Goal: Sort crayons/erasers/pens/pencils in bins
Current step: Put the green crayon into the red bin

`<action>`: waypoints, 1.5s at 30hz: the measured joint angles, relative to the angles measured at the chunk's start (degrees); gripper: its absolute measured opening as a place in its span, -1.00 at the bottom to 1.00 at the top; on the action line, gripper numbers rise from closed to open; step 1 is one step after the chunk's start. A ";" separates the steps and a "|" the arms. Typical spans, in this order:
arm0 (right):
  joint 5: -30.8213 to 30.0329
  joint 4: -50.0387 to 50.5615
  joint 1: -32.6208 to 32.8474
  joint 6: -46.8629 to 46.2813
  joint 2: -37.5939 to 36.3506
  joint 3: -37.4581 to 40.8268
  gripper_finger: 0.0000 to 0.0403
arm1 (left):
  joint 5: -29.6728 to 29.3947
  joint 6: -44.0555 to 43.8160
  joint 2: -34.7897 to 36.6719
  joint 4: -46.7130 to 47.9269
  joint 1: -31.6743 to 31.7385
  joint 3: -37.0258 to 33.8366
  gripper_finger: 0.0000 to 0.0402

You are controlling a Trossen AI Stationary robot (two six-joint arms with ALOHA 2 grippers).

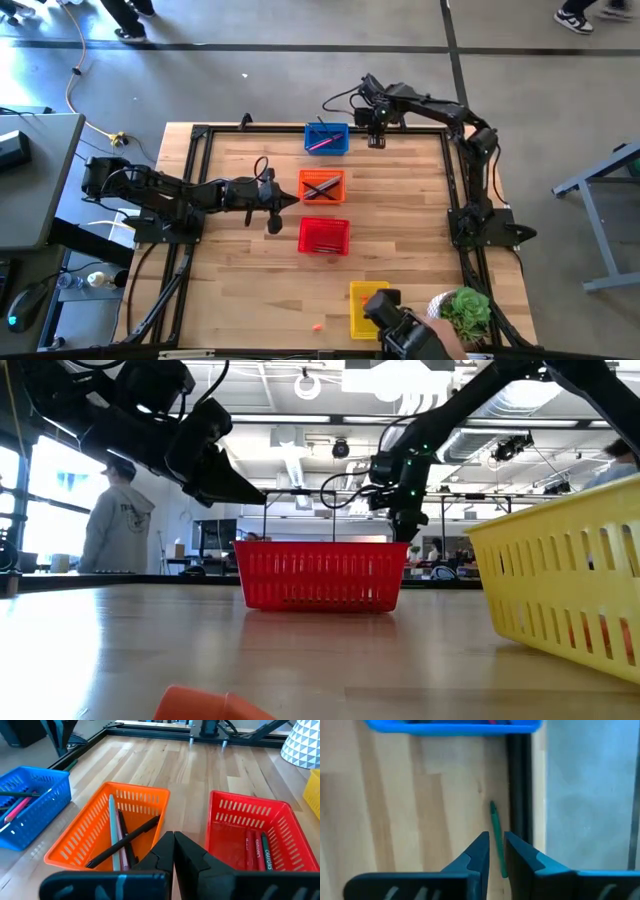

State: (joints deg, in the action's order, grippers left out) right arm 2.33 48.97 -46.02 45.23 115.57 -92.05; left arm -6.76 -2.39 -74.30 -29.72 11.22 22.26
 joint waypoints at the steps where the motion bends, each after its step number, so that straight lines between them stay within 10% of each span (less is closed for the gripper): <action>1: -0.25 -0.44 -0.22 -0.55 0.00 -0.09 -0.77 | -0.08 0.02 0.00 0.00 0.00 0.00 -1.00; 15: 2.39 -2.63 -6.08 -28.47 2.52 0.04 -0.99 | -5.03 -0.44 0.15 1.53 0.00 0.00 -1.00; 25: 2.28 0.60 -5.58 -29.77 2.39 0.55 -1.00 | -5.55 -0.66 0.20 3.54 -0.02 0.00 -1.00; 45: -0.79 -25.69 -4.63 -37.79 -4.96 18.75 -1.00 | -5.70 -1.91 0.22 3.80 0.00 0.00 -1.00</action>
State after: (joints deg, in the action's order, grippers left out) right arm 1.53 23.29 -50.65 7.44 110.61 -73.30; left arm -12.47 -4.30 -74.08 -25.91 11.22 22.26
